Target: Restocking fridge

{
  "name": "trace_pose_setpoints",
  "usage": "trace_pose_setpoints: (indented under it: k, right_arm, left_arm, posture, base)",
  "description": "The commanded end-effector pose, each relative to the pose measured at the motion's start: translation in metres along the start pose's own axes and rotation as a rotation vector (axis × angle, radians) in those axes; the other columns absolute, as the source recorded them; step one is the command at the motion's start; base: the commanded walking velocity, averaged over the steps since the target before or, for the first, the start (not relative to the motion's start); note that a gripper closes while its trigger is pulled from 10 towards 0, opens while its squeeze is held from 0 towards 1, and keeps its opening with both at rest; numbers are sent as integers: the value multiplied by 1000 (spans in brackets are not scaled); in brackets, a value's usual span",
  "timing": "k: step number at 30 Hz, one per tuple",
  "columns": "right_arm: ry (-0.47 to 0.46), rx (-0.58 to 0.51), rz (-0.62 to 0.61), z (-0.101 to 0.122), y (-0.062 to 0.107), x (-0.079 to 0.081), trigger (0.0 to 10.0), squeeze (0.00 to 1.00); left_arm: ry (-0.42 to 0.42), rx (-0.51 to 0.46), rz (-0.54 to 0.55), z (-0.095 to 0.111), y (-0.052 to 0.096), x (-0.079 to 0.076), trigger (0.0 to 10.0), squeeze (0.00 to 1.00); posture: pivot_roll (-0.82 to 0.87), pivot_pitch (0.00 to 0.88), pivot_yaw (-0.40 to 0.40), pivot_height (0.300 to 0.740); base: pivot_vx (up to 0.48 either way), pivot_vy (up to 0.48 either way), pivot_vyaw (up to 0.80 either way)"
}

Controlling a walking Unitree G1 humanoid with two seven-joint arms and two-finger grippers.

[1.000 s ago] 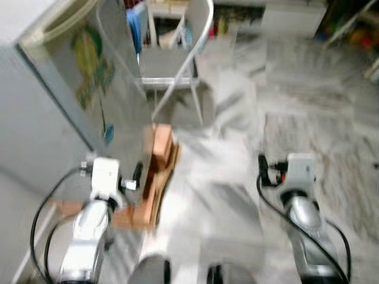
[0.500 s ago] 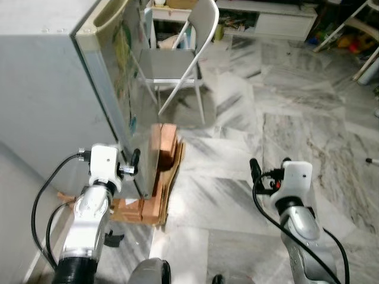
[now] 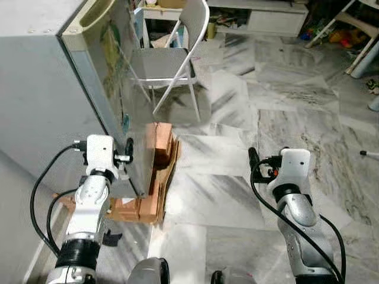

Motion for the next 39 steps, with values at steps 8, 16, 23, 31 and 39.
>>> trace_pose_setpoints:
  k: [8,16,23,31,39]
  right_arm:
    - [-13,9,19,-1,5,1,10000,0]
    - [-32,-23,27,6,1,3,10000,0]
    - [-35,-13,35,3,5,7,10000,0]
    - [-38,-11,50,4,8,6,10000,0]
    - [-23,20,55,-4,17,-1,10000,0]
  left_arm:
    - [-10,-7,64,1,-21,0,10000,0]
    - [-100,-10,85,1,-29,5,10000,0]
    - [-89,2,132,1,-34,14,10000,0]
    - [-49,1,112,10,-51,-1,10000,0]
    - [-39,-14,57,22,-62,-18,10000,0]
  posture:
    - [20,105,-4,740]
    - [15,108,6,740]
    - [13,111,7,740]
    - [2,107,-2,740]
    - [-11,101,-6,740]
  base:
    - [0,0,0]
    - [0,0,0]
    - [0,0,0]
    - [0,0,0]
    - [0,0,0]
Point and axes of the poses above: a point about 5 cm out from each wrist's last joint towards the gripper, its own y axis pointing back from the gripper into the wrist, its own z axis along the axis of the wrist's last joint, x = y × z, the point moved 4 cm from there along -y, pointing out of the wrist towards the gripper, and after that the axes turned 11 degrees about y, right-handed, at the moved point
